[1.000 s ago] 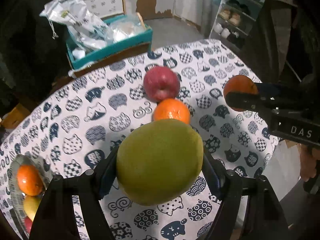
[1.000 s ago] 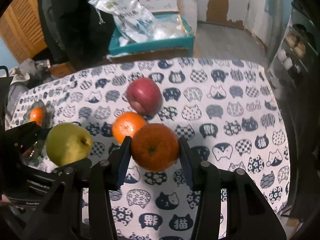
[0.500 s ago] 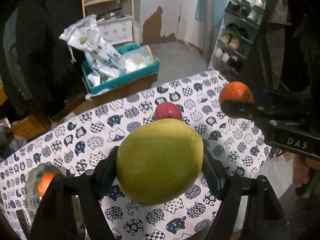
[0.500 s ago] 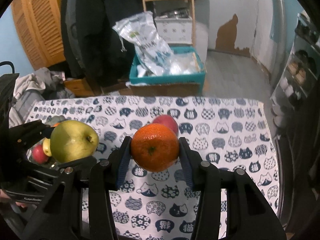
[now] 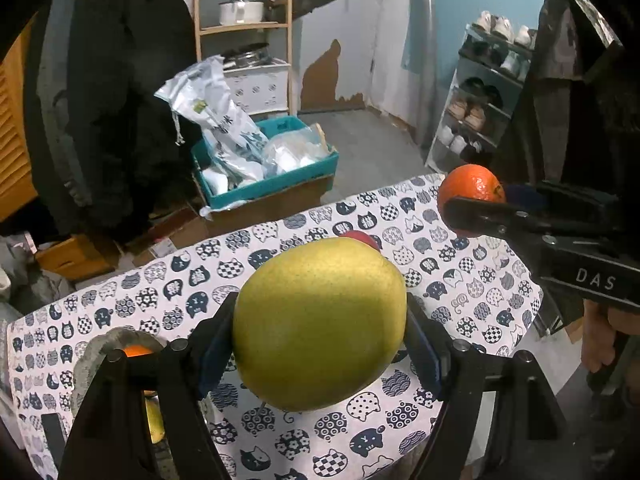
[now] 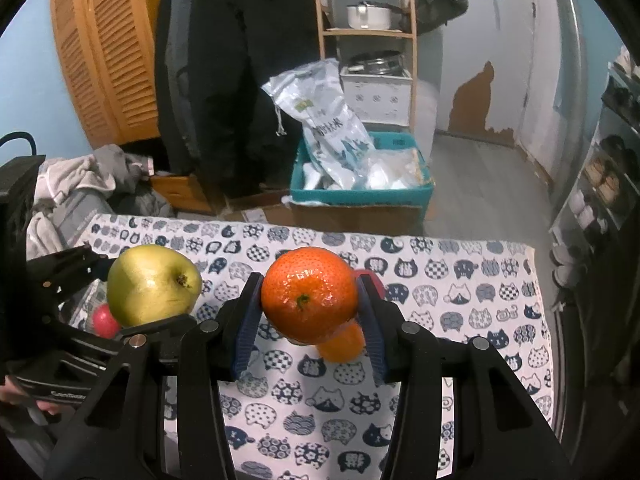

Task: Organize fruits
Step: 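Lift and carry the pear and tangerine over to the green glass bowl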

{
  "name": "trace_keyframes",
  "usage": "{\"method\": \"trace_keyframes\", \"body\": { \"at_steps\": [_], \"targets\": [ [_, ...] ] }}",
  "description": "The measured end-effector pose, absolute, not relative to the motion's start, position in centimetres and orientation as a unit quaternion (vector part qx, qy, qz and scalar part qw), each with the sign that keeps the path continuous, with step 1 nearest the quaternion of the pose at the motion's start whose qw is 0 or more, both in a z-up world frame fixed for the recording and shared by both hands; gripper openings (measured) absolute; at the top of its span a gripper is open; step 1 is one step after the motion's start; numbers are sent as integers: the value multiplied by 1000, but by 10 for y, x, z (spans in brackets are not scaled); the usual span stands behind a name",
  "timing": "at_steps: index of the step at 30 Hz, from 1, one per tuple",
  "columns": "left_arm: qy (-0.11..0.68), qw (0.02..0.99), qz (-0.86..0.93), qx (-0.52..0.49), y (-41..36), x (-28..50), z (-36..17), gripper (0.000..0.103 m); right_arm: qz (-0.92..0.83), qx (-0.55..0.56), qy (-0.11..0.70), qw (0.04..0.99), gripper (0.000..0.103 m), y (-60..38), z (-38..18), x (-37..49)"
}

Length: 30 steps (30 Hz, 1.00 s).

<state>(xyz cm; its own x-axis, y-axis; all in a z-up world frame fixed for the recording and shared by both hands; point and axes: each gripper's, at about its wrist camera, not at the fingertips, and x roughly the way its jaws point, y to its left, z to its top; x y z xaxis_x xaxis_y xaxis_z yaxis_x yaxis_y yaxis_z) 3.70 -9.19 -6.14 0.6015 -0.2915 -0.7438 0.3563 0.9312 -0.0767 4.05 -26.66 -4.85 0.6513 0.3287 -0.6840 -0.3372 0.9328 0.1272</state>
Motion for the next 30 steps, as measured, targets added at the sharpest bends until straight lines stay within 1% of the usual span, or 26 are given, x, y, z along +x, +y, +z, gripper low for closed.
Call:
{"method": "trace_keyframes", "body": {
  "at_steps": [13,30],
  "targets": [
    [400,903,-153,22,-47,27,-56,78,218,-15,380,899,45,-221,-45,45],
    [431,899,-78,-19,42,19,-88,78,275,-20,413,868,45,-127,-65,66]
  ]
}}
